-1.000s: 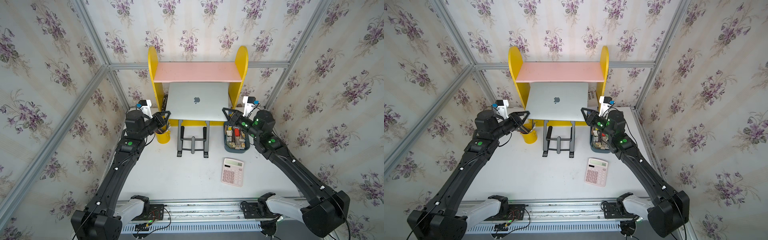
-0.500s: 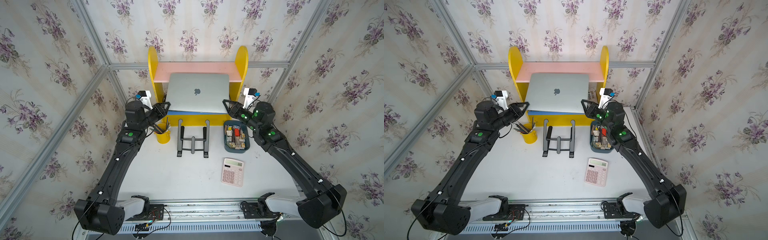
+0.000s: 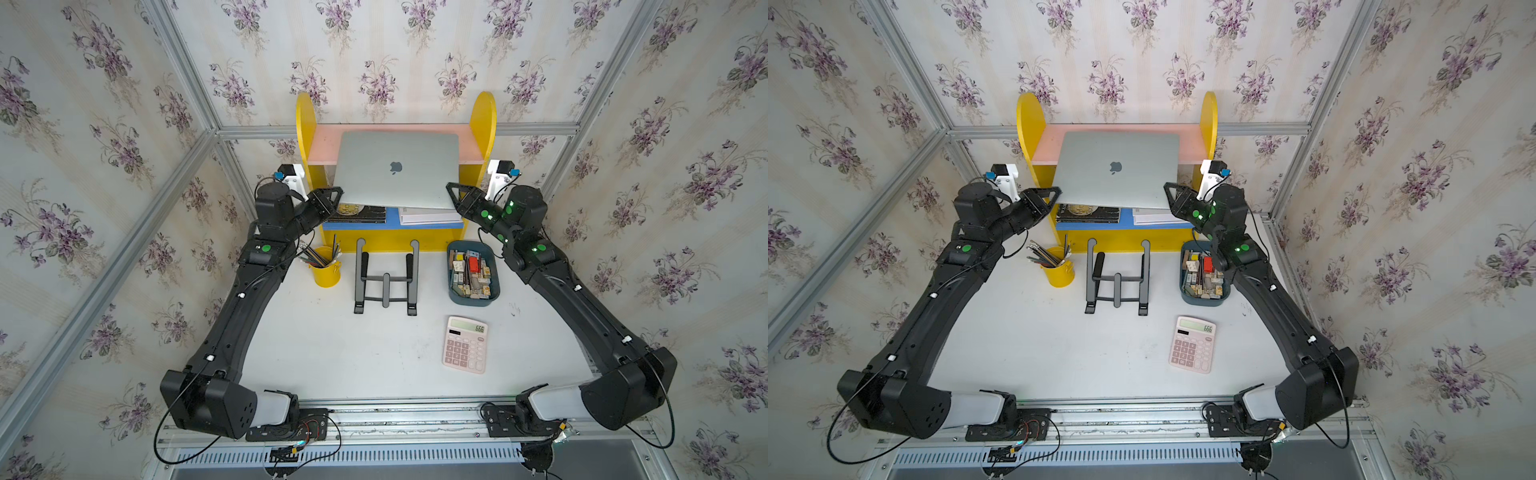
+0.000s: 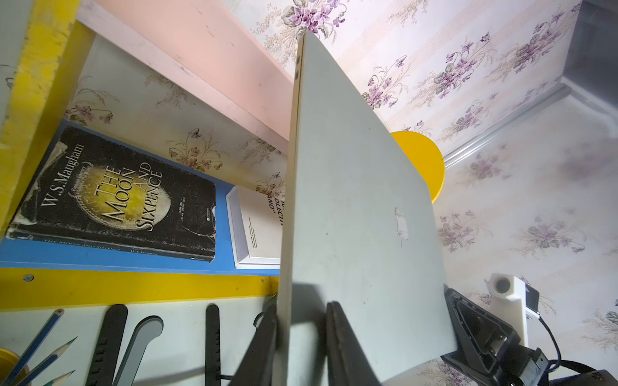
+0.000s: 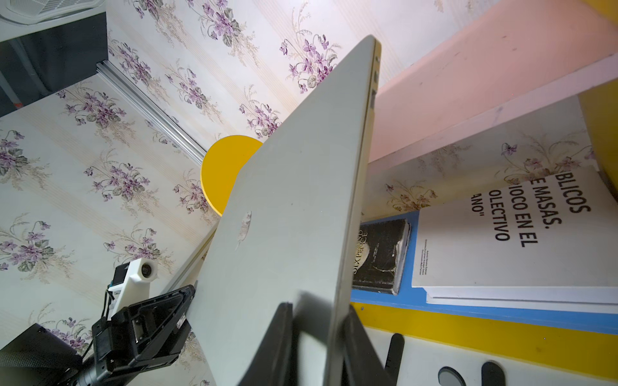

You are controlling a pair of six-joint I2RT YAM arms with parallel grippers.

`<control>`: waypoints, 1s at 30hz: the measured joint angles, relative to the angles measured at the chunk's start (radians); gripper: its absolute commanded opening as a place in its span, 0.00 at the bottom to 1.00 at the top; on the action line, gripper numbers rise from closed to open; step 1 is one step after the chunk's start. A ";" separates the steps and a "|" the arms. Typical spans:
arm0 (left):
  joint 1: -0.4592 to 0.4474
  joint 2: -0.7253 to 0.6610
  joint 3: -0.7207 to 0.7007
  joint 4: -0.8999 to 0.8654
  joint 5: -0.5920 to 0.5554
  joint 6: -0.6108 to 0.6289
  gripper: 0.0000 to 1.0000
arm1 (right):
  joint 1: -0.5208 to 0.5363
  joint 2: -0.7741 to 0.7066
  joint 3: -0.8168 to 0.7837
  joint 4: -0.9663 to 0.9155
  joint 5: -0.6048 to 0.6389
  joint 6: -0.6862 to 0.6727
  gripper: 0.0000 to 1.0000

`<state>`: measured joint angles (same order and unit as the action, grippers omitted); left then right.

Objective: Close the laptop lid and set it aside
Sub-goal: Place the laptop on the shelf.

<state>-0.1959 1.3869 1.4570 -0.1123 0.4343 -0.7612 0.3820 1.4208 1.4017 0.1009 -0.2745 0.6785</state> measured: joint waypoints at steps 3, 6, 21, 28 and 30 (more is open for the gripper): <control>0.000 0.027 0.030 -0.010 0.000 0.000 0.00 | -0.016 0.032 0.026 -0.001 -0.021 0.005 0.06; 0.000 0.071 0.060 -0.011 0.003 0.000 0.00 | -0.032 0.060 0.047 -0.001 -0.033 0.006 0.06; 0.000 0.220 0.219 -0.037 0.006 -0.029 0.00 | -0.090 0.211 0.193 -0.016 -0.103 0.059 0.08; 0.002 0.248 0.278 -0.050 -0.010 -0.029 0.02 | -0.097 0.257 0.244 -0.015 -0.125 0.091 0.10; 0.002 0.255 0.289 -0.050 -0.012 -0.029 0.02 | -0.097 0.264 0.251 -0.014 -0.124 0.099 0.10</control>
<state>-0.1936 1.6421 1.7462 -0.1623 0.4221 -0.7898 0.2848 1.6844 1.6527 0.0868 -0.3985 0.7773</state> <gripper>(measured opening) 0.237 0.255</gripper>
